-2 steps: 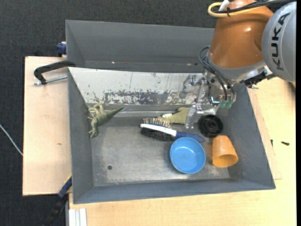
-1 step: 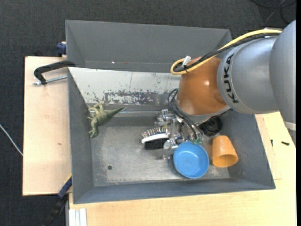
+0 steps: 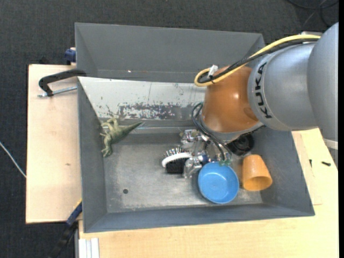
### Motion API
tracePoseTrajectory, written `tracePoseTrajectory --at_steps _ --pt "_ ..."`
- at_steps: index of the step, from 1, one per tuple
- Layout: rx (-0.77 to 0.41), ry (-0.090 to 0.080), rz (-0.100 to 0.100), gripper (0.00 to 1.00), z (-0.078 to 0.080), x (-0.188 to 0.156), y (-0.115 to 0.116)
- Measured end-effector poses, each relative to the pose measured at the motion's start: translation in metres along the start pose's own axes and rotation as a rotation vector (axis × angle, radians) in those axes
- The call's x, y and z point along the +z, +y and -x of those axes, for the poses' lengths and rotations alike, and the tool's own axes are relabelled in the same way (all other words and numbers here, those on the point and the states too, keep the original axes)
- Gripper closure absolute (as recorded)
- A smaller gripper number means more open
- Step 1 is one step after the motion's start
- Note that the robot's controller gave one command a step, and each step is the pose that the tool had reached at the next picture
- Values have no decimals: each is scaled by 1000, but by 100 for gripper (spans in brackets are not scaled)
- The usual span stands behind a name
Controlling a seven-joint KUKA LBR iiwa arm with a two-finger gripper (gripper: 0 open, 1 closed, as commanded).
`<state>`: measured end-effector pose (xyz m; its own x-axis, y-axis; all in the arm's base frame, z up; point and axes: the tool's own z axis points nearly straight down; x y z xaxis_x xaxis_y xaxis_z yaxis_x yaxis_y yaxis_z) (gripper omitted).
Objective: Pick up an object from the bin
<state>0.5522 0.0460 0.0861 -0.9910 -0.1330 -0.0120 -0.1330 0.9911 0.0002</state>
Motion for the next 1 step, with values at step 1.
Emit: tracePoseTrajectory --at_steps 1 --pt "-346 0 2 100 25 -144 35"
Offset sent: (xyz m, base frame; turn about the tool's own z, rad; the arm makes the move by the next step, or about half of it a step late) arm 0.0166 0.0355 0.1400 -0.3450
